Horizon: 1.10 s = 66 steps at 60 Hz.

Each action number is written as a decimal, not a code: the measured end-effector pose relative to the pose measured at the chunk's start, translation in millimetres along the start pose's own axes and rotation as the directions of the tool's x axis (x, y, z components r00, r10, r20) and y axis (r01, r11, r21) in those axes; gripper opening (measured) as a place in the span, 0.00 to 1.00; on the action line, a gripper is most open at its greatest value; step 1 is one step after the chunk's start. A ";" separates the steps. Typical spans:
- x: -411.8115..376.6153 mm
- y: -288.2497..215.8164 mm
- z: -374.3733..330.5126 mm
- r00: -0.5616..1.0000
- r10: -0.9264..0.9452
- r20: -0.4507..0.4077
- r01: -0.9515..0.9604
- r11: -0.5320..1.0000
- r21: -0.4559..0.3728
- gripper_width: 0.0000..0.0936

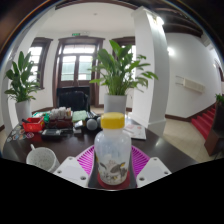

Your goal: Pour water

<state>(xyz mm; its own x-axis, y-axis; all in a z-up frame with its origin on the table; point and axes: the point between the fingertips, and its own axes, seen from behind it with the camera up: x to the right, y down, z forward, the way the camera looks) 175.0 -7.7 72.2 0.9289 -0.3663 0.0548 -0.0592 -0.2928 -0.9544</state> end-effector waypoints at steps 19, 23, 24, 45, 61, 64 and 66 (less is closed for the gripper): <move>1.0 -1.6 -5.1 0.996 0.072 0.048 -0.074 0.997 0.038 0.59; 2.0 0.2 -4.0 0.995 0.093 0.042 -0.094 0.995 0.025 0.63; 2.5 2.6 -3.7 0.995 0.096 0.041 -0.096 0.995 0.011 0.65; 6.5 38.1 -79.5 0.997 0.060 0.047 -0.056 0.995 -0.080 0.82; -27.6 4.1 -176.4 0.985 0.075 0.152 -0.069 0.997 -0.047 0.82; -37.7 -3.8 -188.0 0.982 0.067 0.174 -0.062 0.997 -0.037 0.81; -43.8 -7.5 -196.4 0.981 0.060 0.187 -0.054 0.998 -0.037 0.82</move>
<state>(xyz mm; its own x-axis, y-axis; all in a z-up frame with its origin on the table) 63.0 -162.9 134.6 0.9757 -0.2113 -0.0582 -0.1223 -0.3047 -0.9446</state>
